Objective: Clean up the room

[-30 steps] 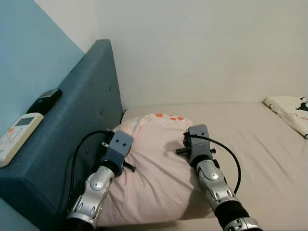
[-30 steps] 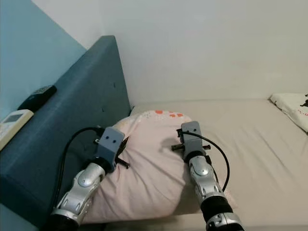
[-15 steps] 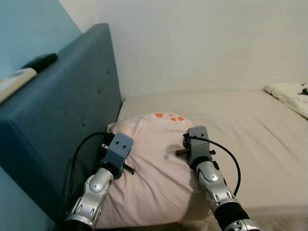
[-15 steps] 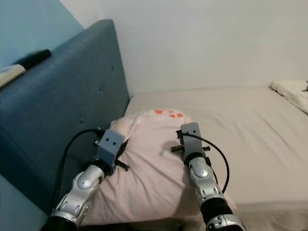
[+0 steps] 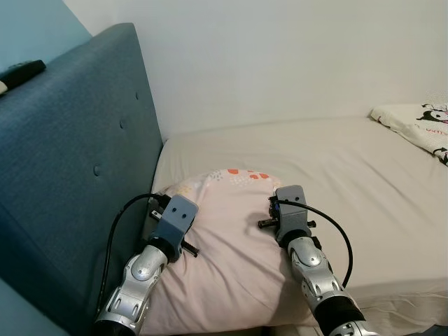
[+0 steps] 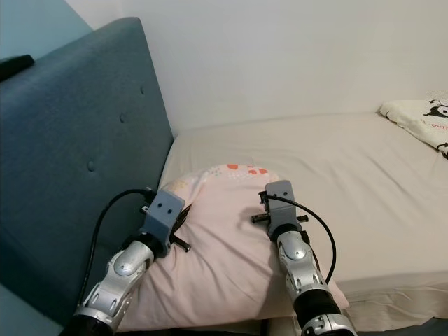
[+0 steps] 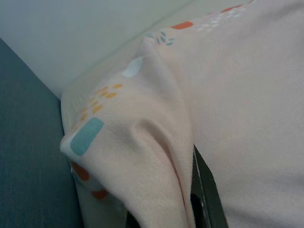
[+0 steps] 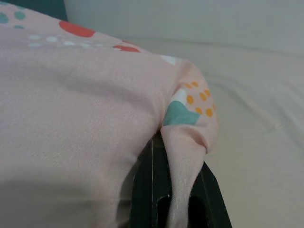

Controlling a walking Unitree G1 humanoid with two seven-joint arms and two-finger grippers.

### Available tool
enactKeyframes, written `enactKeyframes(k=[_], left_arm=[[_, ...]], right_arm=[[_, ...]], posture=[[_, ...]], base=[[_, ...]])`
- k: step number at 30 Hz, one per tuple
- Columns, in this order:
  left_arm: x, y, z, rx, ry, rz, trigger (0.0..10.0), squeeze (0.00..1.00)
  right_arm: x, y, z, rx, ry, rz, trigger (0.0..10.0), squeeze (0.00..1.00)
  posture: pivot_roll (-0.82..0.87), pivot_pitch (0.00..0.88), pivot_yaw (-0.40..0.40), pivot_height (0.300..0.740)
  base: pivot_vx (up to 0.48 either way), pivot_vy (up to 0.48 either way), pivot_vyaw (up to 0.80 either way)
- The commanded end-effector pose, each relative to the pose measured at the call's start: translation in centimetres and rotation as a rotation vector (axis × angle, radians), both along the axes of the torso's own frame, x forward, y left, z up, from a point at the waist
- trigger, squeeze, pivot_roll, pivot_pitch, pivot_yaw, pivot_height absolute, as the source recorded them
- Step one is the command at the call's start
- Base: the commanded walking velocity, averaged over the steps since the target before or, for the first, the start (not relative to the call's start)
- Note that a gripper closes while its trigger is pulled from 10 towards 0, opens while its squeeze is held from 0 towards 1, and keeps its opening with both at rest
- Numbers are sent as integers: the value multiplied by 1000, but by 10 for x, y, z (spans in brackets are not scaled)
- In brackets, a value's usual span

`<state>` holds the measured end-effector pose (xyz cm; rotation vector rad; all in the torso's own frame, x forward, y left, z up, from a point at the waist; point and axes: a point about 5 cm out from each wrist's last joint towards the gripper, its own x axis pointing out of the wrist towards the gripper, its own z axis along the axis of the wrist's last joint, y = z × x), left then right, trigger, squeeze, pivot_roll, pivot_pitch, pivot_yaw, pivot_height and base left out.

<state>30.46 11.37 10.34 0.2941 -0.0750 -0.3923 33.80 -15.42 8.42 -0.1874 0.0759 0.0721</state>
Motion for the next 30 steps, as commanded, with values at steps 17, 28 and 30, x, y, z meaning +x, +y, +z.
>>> enactKeyframes(k=[17, 28, 30], left_arm=[[67, 46, 72, 243, -203, 191, 10000, 0], [83, 80, 128, 562, -381, 228, 10000, 0], [86, 84, 130, 599, -370, 253, 10000, 0]], right_arm=[[56, 25, 88, -92, -198, 125, 10000, 0], [59, 38, 71, -29, -39, 114, 10000, 0], [49, 34, 37, -51, 108, 74, 10000, 0]], posture=[[7, 47, 13, 612], [81, 124, -10, 612], [105, 146, -10, 612]], base=[[0, 0, 0], [0, 0, 0], [0, 0, 0]])
